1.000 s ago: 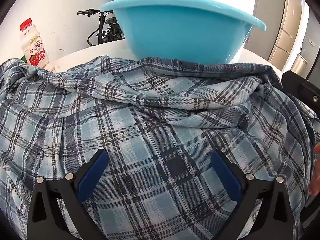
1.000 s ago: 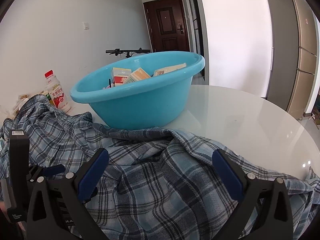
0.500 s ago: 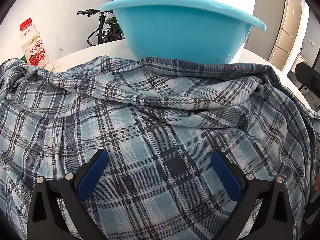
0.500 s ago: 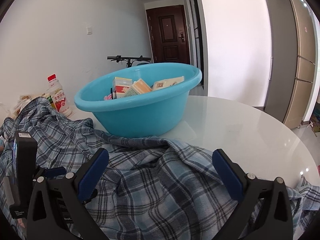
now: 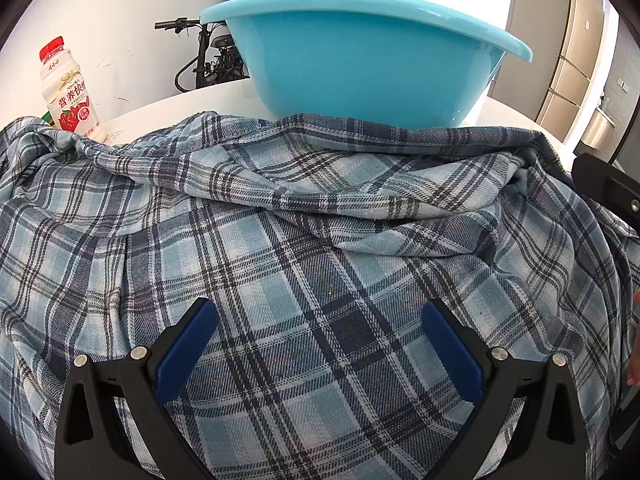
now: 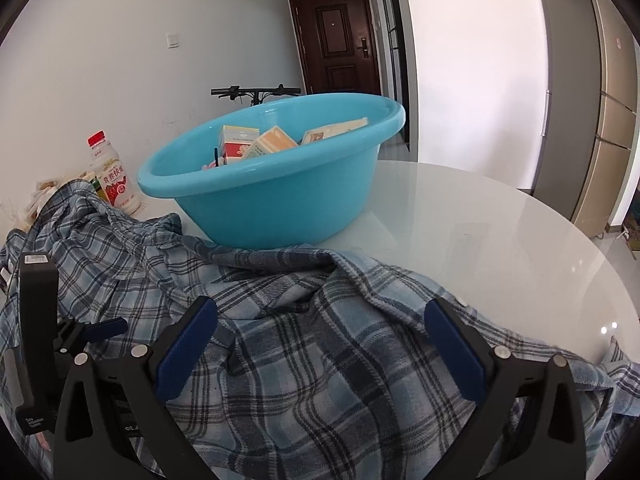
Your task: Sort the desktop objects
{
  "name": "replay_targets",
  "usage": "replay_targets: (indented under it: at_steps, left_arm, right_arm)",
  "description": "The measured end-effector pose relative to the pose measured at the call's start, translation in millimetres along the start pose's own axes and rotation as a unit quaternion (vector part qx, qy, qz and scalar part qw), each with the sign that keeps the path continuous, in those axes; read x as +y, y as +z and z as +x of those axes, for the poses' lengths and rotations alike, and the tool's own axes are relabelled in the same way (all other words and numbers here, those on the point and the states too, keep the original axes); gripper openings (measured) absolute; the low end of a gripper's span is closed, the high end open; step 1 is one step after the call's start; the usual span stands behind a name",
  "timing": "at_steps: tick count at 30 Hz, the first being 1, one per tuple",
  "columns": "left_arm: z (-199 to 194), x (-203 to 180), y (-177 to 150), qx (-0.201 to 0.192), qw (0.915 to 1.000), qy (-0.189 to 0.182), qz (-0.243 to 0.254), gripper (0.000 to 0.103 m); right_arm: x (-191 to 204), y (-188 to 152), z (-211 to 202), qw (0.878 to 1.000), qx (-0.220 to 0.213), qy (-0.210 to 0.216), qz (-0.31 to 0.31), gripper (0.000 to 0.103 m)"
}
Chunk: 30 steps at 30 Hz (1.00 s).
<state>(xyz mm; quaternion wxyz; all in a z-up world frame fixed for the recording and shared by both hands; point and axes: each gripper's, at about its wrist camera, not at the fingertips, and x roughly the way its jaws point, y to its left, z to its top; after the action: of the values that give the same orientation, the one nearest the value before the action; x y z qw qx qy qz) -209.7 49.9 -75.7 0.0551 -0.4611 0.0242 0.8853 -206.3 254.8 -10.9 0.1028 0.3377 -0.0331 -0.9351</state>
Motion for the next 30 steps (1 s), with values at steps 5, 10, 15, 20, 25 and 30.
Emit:
replay_targets:
  at_steps: [5,10,15,20,25,30]
  left_arm:
    - [0,0,0,0.000,1.0000,0.000,0.000,0.103]
    - [0,0,0,0.000,1.0000,0.000,0.000,0.103]
    - [0,0,-1,0.000,1.0000,0.000,0.000,0.103]
    - [0,0,-1,0.000,1.0000,0.000,0.000,0.103]
    - [-1,0,-1,0.000,1.0000,0.000,0.000,0.103]
    - [-1,0,0,0.000,1.0000,0.000,0.000,0.103]
  right_arm:
    - [-6,2,3,1.000,0.006,-0.002,0.005,0.103]
    - [-2,2,0,1.000,0.009,0.006,-0.006,0.103]
    - [0,5,-1,1.000,0.012,-0.003,-0.021,0.103]
    - [1,10,-4,0.998,0.050,0.004,-0.029,0.103]
    - [-7,17,-34,0.997,0.063,-0.015,-0.050,0.103]
    - [-19,17,-57,0.996,0.071,-0.025,-0.050,0.103]
